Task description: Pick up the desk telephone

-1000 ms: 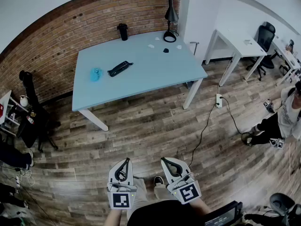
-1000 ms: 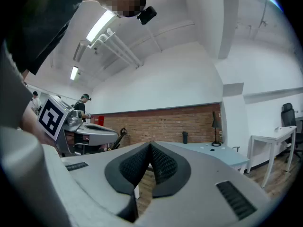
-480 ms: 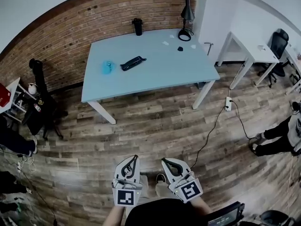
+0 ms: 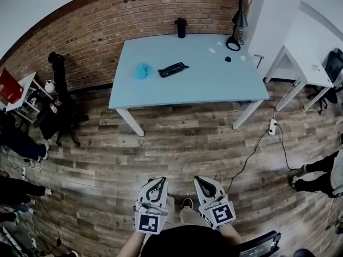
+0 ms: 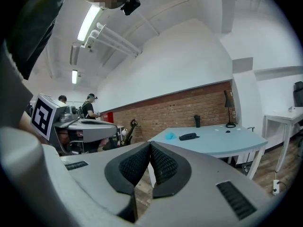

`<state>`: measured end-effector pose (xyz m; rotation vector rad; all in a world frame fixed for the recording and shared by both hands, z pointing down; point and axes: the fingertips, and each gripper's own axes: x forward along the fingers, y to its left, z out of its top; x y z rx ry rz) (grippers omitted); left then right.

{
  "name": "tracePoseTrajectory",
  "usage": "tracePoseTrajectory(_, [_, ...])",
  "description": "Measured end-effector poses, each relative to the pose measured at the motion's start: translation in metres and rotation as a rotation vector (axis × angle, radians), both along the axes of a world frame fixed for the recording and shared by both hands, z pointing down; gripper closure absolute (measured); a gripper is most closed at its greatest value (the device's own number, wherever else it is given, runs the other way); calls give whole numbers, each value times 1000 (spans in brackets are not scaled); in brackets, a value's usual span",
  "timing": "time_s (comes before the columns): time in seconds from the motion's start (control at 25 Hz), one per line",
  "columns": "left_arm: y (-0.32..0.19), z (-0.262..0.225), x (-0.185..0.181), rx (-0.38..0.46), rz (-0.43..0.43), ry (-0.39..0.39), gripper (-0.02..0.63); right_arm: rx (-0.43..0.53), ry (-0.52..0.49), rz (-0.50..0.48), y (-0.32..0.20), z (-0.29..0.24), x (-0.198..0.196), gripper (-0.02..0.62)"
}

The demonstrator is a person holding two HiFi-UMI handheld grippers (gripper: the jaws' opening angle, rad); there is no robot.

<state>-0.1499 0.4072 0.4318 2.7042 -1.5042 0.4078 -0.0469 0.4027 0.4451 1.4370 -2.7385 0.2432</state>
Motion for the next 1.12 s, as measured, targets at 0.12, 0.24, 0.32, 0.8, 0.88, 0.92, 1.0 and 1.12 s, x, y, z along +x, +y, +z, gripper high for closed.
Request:
tracePoseTrajectory(0.12, [-8, 0, -10, 0, -5, 9, 595, -23, 0, 10, -14, 2, -9, 591])
tracePoseTrajectory(0.24, [-18, -3, -23, -4, -13, 23, 595, -39, 4, 7, -27, 1, -21, 591])
tracePoseTrajectory(0.32, [-26, -5, -33, -3, -15, 32, 595, -41, 8, -4, -37, -1, -33, 591])
tracePoseTrajectory(0.8, [-85, -14, -98, 21, -25, 110, 595, -61, 60, -47, -82, -10, -105, 591])
tracePoseTrajectory(0.88, [-97, -16, -110, 22, -19, 134, 595, -57, 74, -49, -92, -13, -119, 591])
tracePoseTrajectory(0.92, [-102, -16, -116, 27, -12, 140, 595, -54, 82, -51, -97, -14, -127, 591])
tracePoseTrajectory(1.0, [-111, -19, -130, 42, 1, 147, 595, -42, 95, -58, -106, -15, -145, 591])
tracePoseTrajectory(1.12, [-128, -23, -155, 57, 11, 149, 595, -16, 117, -75, -121, -21, -173, 591])
